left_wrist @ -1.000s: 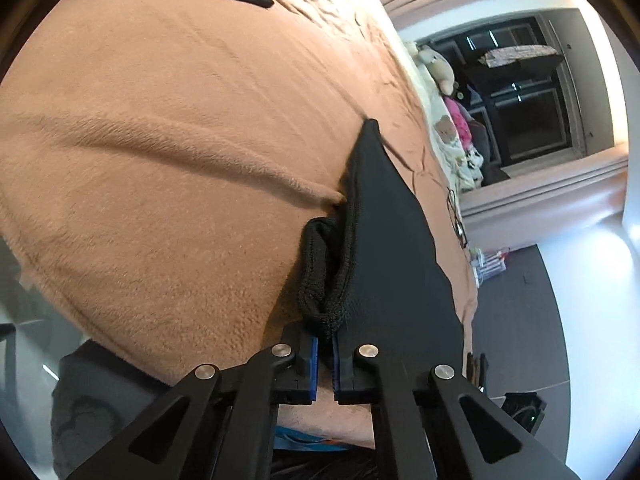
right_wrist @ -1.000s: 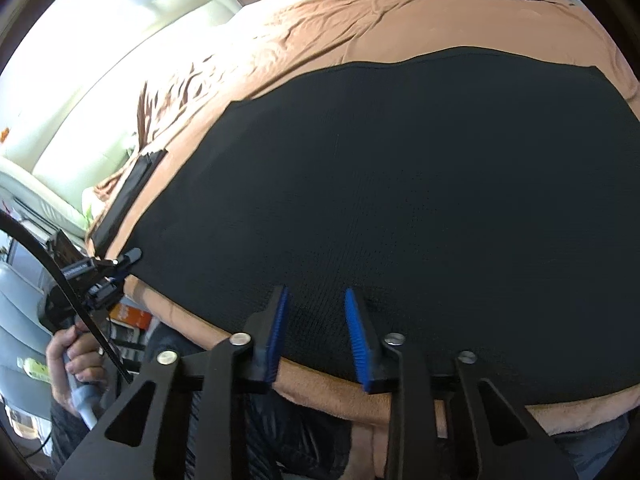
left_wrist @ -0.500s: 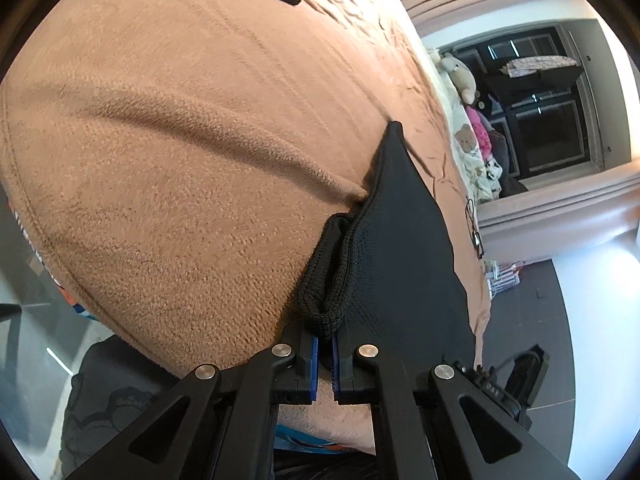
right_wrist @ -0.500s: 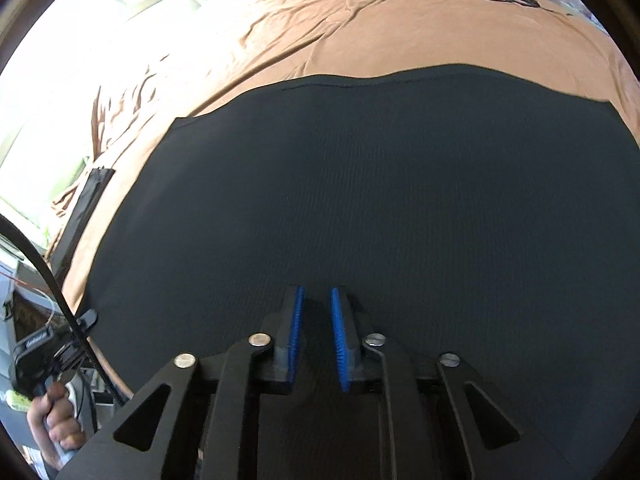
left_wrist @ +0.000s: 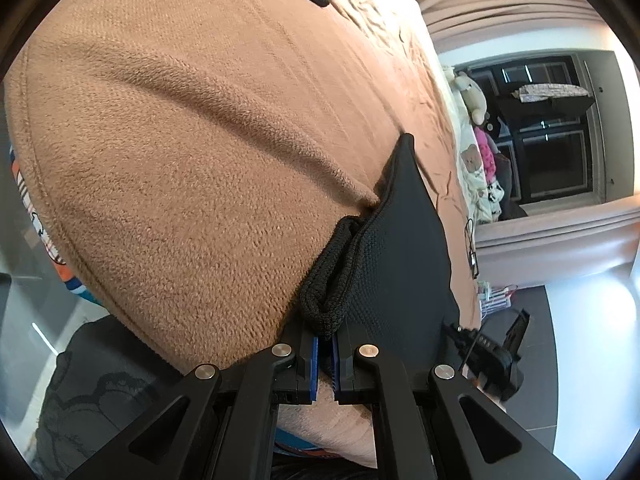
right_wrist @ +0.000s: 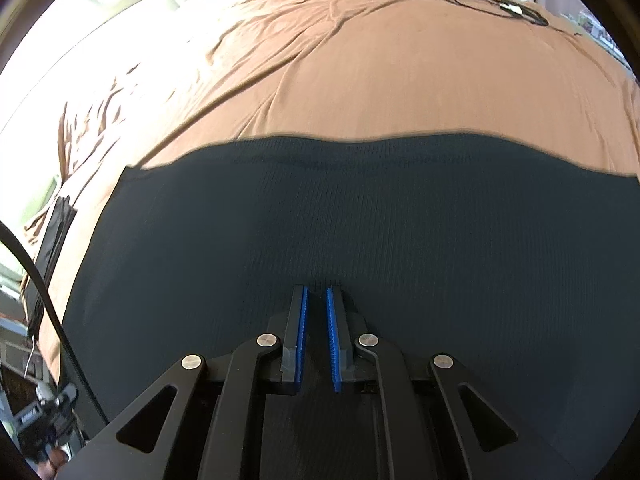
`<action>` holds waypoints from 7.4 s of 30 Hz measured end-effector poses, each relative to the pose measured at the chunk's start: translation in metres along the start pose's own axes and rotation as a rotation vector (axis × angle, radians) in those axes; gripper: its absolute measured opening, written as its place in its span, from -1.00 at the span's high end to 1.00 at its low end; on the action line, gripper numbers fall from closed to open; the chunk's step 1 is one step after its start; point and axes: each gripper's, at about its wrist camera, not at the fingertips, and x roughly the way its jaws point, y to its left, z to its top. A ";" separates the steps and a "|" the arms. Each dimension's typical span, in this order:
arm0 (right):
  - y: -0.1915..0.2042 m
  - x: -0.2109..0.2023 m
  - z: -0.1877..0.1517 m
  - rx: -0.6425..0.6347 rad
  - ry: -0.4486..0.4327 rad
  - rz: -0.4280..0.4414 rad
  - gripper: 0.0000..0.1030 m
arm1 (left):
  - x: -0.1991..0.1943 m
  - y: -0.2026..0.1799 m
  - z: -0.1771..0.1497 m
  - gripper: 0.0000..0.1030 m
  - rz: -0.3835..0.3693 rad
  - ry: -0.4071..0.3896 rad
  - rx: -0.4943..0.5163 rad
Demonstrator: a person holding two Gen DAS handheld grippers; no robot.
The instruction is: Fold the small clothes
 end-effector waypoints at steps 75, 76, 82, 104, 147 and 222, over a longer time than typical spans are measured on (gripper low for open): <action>-0.035 -0.114 -0.172 0.043 -0.036 0.222 0.54 | -0.022 -0.201 -0.023 0.92 -0.241 0.049 0.398; -0.042 -0.121 -0.172 0.053 -0.054 0.220 0.54 | -0.020 -0.209 -0.026 0.92 -0.245 0.054 0.412; -0.079 -0.159 -0.177 0.116 -0.147 0.223 0.53 | -0.003 -0.253 -0.048 0.92 -0.260 0.092 0.490; -0.157 -0.225 -0.233 0.238 -0.326 0.133 -0.29 | 0.085 -0.343 -0.159 0.92 -0.261 0.308 0.689; -0.180 -0.228 -0.216 0.077 -0.213 0.020 -0.29 | 0.134 -0.276 -0.185 -0.28 -0.036 0.406 0.699; -0.176 -0.231 -0.161 -0.111 -0.189 -0.035 -0.55 | 0.146 -0.191 -0.161 0.58 0.109 0.434 0.638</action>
